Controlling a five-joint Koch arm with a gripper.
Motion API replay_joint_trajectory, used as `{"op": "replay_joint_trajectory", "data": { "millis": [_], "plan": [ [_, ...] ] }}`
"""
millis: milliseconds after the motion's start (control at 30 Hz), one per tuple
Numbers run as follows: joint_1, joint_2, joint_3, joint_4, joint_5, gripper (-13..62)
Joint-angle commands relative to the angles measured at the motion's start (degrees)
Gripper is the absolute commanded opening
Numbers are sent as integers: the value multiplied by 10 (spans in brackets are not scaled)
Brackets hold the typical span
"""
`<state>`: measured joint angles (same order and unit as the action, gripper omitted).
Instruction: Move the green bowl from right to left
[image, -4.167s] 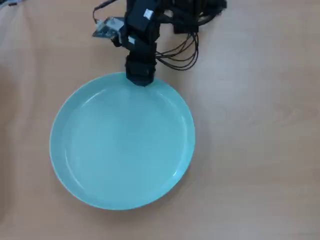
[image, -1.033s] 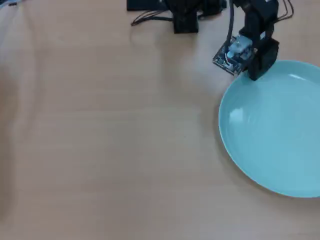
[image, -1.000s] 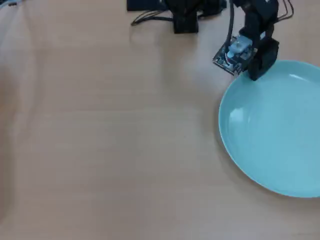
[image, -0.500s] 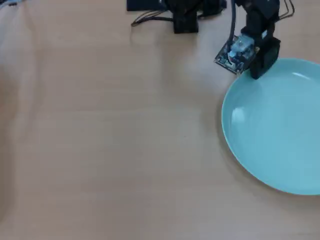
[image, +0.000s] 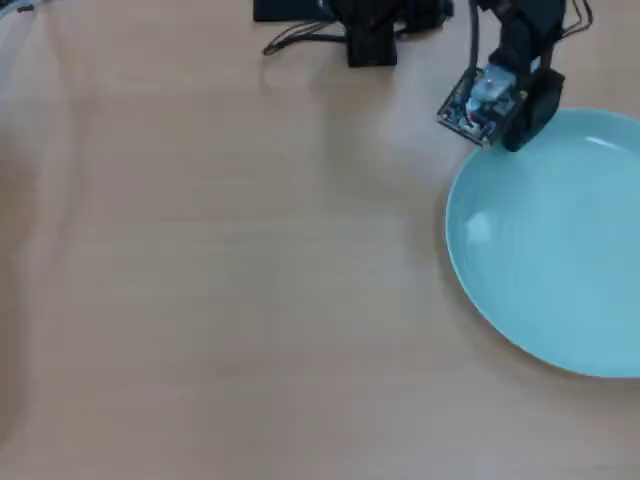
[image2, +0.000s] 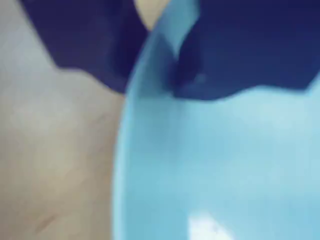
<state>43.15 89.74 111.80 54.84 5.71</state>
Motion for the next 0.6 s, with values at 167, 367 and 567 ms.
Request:
{"op": "replay_joint_trajectory", "data": {
  "millis": [167, 367, 567],
  "plan": [
    [-10, 8, -46, 33, 17, 258],
    [-10, 11, -54, 34, 18, 492],
    [14, 47, -66, 91, 20, 527]
  ]
}}
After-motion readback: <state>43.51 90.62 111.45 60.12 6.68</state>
